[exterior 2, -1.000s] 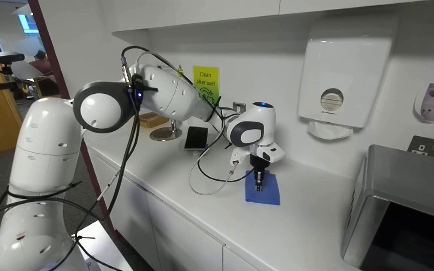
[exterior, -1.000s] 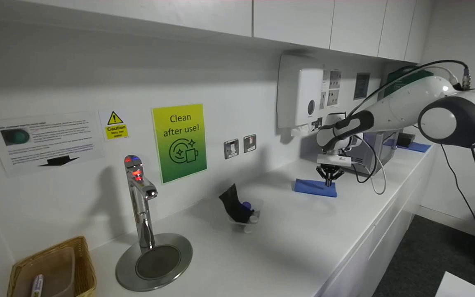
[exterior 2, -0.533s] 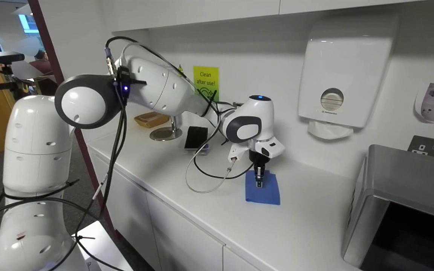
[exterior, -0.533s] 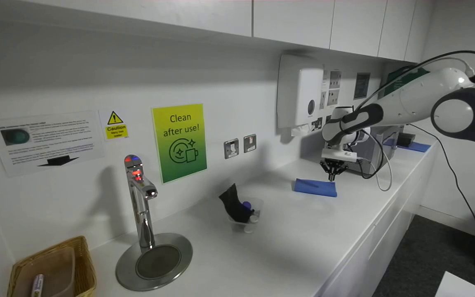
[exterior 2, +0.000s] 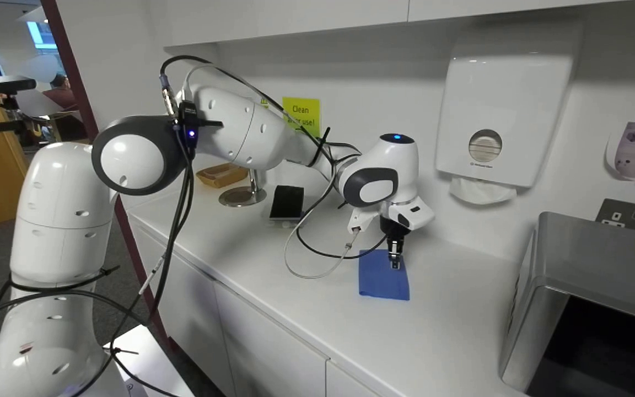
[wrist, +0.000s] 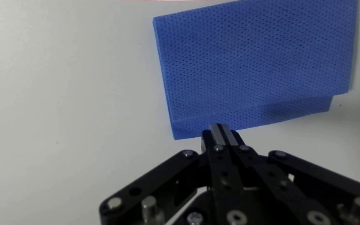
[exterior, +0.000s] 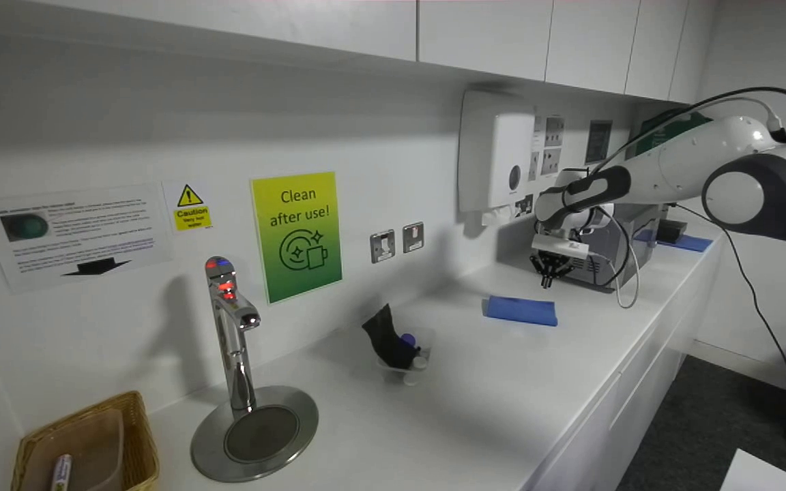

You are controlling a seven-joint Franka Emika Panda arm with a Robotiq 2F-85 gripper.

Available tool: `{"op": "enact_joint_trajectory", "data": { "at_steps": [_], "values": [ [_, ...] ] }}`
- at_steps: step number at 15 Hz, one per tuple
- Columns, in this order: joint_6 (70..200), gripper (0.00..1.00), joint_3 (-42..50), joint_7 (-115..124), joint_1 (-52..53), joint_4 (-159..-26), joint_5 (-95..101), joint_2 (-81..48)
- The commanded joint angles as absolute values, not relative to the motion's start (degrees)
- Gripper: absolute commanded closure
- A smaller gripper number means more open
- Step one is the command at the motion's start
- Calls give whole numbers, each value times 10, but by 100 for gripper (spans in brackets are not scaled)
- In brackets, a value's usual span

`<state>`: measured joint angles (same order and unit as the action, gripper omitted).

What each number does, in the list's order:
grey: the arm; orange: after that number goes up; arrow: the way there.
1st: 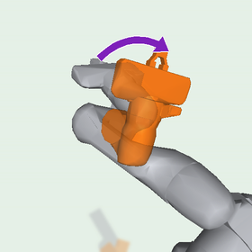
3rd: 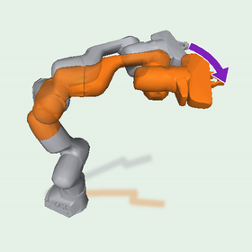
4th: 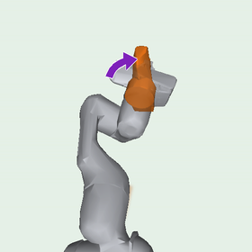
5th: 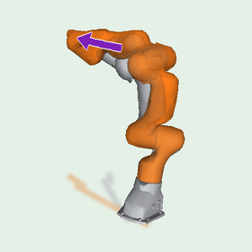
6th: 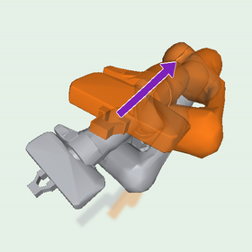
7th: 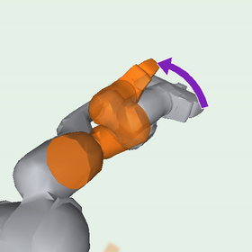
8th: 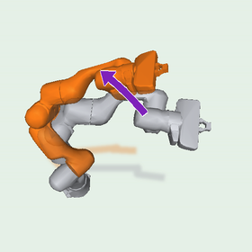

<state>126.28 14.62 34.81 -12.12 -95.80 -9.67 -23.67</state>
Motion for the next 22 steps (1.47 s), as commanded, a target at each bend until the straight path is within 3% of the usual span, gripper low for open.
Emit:
{"op": "enact_joint_trajectory", "data": {
  "at_steps": [1,22],
  "values": [
    [1242,100,135,339,-129,-907,-117,-268],
    [1236,100,116,340,-111,-896,-108,-324]
  ]
}}
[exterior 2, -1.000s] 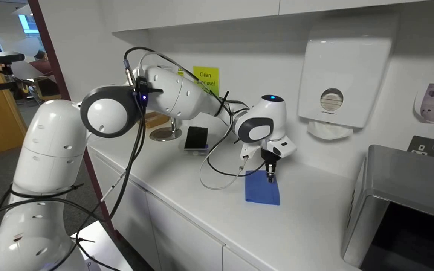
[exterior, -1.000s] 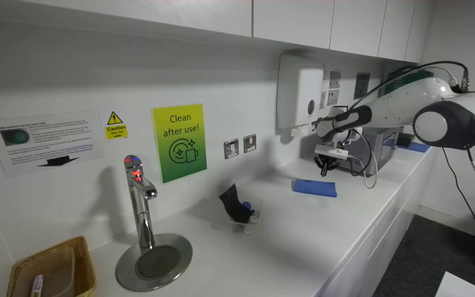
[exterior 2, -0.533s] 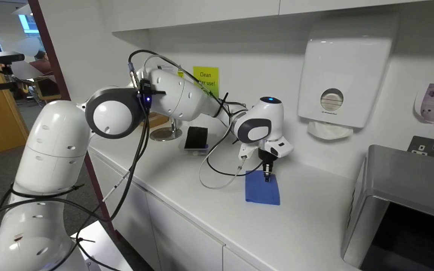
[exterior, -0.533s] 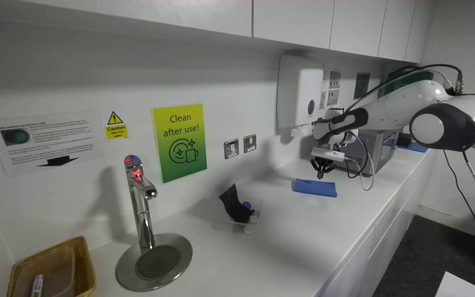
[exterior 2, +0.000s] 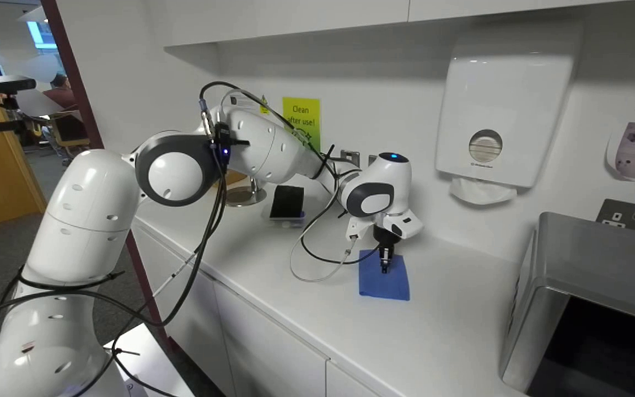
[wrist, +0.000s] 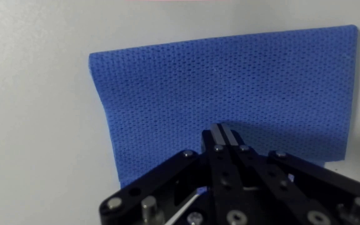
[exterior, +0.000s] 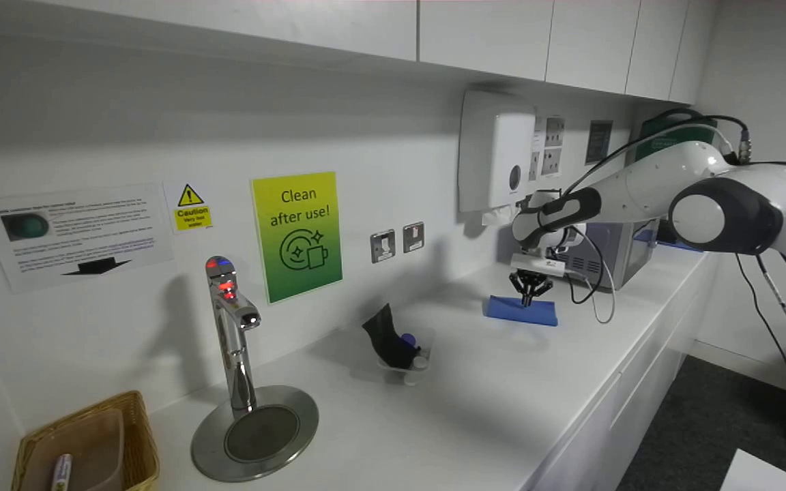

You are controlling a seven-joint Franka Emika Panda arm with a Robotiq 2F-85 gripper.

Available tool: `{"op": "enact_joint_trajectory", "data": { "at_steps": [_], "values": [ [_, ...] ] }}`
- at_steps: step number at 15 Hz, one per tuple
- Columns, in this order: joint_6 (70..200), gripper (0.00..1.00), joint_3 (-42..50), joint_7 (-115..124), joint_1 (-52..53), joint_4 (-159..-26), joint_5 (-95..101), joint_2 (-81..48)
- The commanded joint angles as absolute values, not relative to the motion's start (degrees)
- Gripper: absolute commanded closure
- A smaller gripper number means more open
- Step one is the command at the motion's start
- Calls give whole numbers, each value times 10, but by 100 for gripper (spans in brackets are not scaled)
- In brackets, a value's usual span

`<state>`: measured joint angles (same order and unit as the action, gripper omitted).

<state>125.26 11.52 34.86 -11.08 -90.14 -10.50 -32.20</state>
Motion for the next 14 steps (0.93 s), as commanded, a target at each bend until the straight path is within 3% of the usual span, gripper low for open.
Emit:
{"op": "enact_joint_trajectory", "data": {
  "at_steps": [1,14],
  "values": [
    [1236,100,117,340,-111,-897,-107,-325],
    [1264,100,123,302,-112,-991,-104,-264]
  ]
}}
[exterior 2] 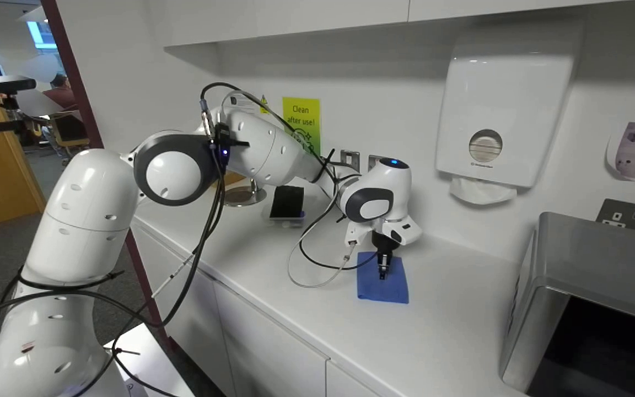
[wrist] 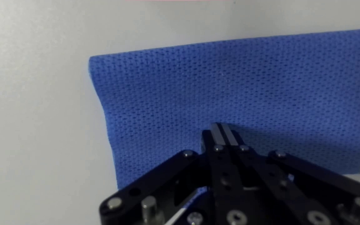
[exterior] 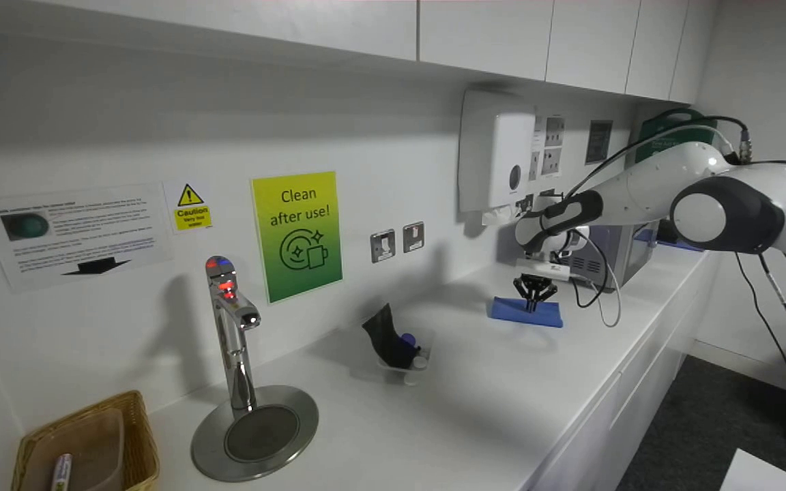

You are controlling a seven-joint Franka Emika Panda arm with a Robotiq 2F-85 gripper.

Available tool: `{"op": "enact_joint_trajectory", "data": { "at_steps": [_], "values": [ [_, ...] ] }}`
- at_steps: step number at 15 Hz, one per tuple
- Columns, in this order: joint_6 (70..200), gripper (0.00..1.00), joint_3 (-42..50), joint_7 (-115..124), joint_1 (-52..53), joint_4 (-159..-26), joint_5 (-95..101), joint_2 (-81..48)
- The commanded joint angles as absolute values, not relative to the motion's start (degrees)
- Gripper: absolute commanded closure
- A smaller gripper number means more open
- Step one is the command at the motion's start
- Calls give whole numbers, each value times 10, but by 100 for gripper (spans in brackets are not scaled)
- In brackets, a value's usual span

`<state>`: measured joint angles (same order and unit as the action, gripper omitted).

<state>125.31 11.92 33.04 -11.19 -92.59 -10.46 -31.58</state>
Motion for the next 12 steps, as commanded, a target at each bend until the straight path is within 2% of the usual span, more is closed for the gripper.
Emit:
{"op": "enact_joint_trajectory", "data": {
  "at_steps": [1,12],
  "values": [
    [1270,100,125,297,-109,-1009,-101,-253],
    [1342,100,143,289,-95,-1163,-45,-159]
  ]
}}
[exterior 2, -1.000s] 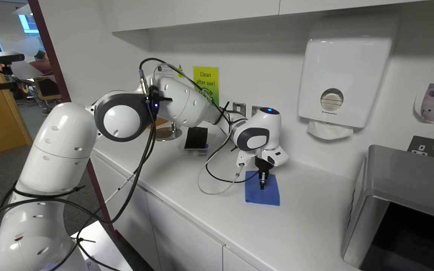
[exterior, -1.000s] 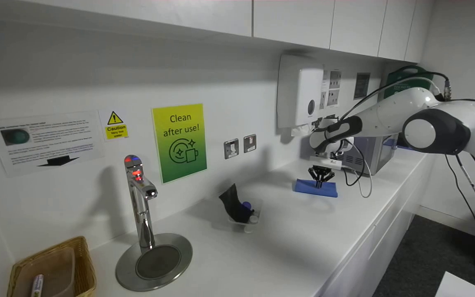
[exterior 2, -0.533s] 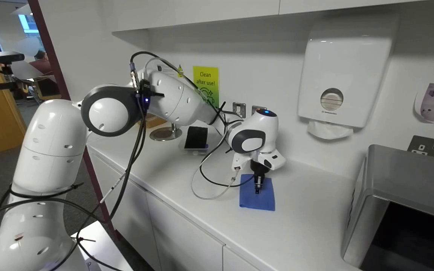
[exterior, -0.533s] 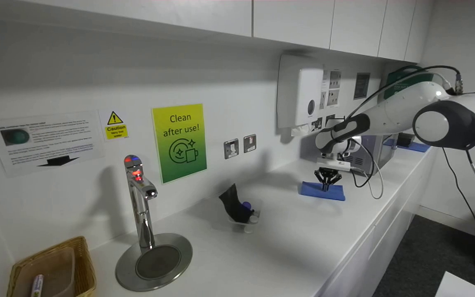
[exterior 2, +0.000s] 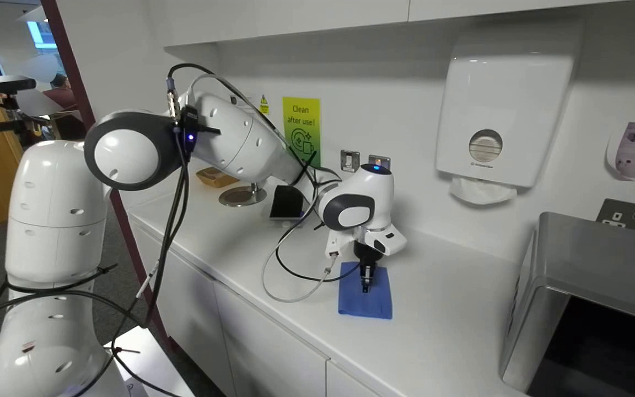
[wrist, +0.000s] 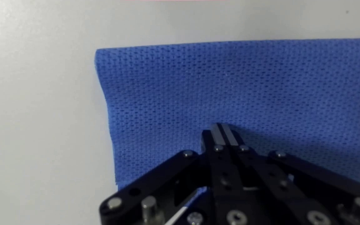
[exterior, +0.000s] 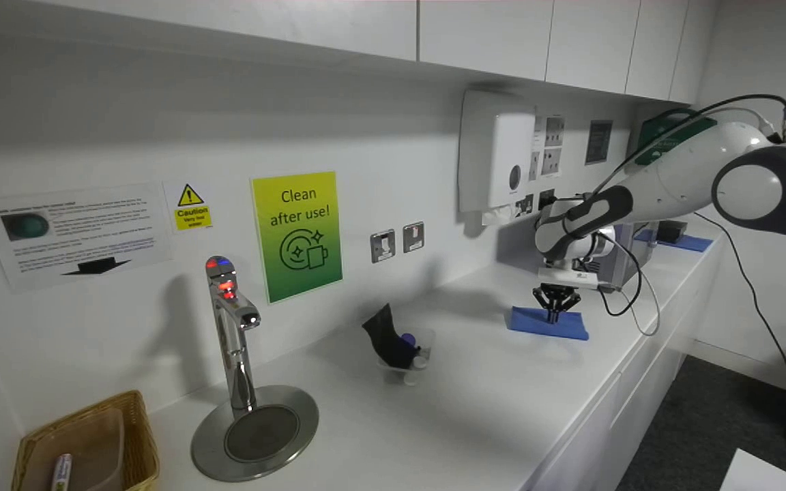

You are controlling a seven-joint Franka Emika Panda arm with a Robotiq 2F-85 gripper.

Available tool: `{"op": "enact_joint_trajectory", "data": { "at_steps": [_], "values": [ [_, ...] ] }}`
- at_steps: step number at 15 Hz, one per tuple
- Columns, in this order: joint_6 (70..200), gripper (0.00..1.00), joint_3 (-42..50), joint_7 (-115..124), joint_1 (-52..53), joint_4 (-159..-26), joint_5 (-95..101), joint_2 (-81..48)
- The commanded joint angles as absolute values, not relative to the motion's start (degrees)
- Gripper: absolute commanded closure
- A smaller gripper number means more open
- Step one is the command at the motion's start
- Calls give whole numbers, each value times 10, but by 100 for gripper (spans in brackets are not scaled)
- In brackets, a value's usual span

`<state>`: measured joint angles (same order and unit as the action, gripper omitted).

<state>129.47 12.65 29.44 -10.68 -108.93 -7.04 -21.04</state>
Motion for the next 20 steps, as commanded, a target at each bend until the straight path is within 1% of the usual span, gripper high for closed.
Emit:
{"op": "enact_joint_trajectory", "data": {
  "at_steps": [1,10,20],
  "values": [
    [1353,100,145,290,-94,-1177,-40,-150],
    [1424,100,145,293,-89,-1274,-15,-81],
    [1436,100,128,295,-76,-1322,20,-27]
  ]
}}
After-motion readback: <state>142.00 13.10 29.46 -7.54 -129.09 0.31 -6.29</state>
